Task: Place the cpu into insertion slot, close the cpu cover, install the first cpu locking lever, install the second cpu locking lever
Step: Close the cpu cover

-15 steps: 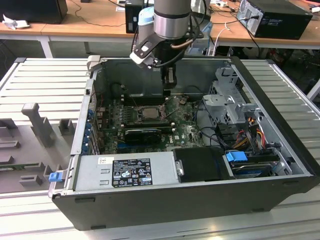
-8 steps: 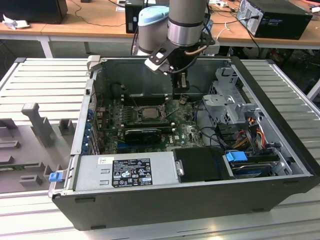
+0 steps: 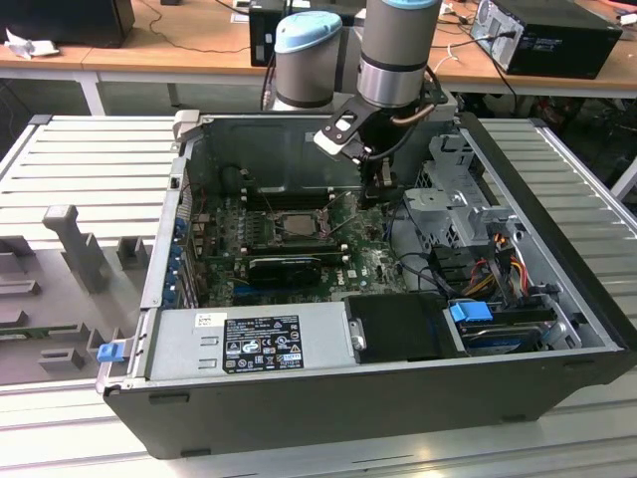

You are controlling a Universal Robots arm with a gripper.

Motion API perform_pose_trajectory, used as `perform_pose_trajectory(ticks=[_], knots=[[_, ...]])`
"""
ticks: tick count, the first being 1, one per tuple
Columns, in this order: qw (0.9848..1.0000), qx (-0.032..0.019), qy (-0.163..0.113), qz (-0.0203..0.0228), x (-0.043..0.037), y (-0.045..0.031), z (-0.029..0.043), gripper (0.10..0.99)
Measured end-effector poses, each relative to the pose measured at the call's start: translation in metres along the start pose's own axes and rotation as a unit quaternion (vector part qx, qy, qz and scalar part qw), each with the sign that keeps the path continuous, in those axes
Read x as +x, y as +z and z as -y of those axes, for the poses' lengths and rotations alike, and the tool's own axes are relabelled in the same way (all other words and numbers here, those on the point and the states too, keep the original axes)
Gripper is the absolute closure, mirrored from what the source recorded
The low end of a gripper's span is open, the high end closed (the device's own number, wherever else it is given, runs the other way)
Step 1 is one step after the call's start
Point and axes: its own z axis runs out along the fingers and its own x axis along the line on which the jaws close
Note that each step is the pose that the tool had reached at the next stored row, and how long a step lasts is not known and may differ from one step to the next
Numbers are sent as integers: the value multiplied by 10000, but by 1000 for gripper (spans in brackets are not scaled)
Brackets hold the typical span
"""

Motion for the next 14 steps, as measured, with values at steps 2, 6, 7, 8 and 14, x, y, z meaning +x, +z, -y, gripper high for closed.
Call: perform_pose_trajectory(ticks=[2, 6, 7, 8, 14], knots=[[10000, 0, 0, -1, 1, 0, 34, 980], [10000, 0, 0, -1, 2, -1, 53, 980], [10000, 0, 0, -3, 3, -2, 79, 980], [10000, 0, 0, -4, 3, -2, 89, 980], [10000, 0, 0, -5, 7, -4, 156, 980]])
